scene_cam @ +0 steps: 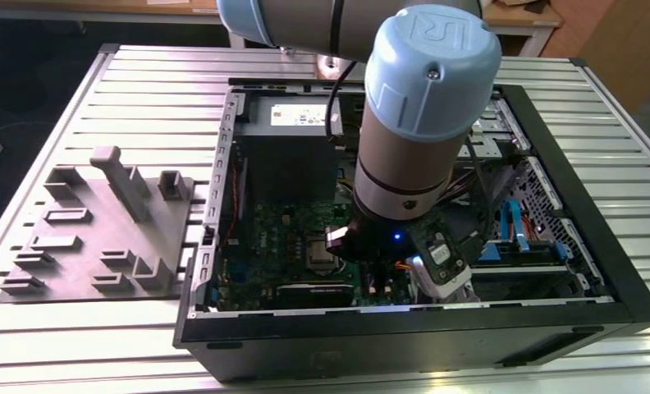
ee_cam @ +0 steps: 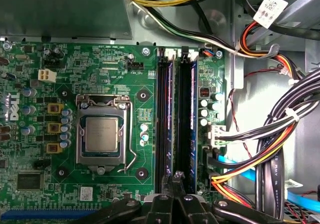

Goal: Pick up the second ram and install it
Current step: 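Press down the second ram until it locks into place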

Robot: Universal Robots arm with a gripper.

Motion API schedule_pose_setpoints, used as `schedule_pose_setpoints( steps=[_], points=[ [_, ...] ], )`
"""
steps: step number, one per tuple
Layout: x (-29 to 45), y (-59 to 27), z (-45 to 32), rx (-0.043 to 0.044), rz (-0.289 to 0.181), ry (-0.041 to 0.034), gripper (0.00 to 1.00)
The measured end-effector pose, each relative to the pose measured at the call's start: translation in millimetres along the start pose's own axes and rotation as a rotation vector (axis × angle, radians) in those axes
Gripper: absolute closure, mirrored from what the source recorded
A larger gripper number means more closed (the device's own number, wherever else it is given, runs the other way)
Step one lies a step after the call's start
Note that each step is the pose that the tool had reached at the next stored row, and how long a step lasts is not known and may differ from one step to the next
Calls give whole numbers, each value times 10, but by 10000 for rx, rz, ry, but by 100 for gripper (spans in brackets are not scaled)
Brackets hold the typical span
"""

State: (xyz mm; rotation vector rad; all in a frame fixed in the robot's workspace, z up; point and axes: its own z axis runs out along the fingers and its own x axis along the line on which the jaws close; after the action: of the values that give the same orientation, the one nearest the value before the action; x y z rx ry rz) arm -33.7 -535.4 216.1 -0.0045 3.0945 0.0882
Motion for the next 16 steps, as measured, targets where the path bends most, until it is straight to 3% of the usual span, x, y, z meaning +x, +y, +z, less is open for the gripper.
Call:
schedule_pose_setpoints(
  steps=[2,7,12,16],
  points=[
    [-2,5,-24,-26,1,-8,90],
    [-9,11,-197,-1,0,0,90],
    [-10,14,-202,-1,0,0,90],
    [-9,74,-198,0,1,0,90]
  ],
)
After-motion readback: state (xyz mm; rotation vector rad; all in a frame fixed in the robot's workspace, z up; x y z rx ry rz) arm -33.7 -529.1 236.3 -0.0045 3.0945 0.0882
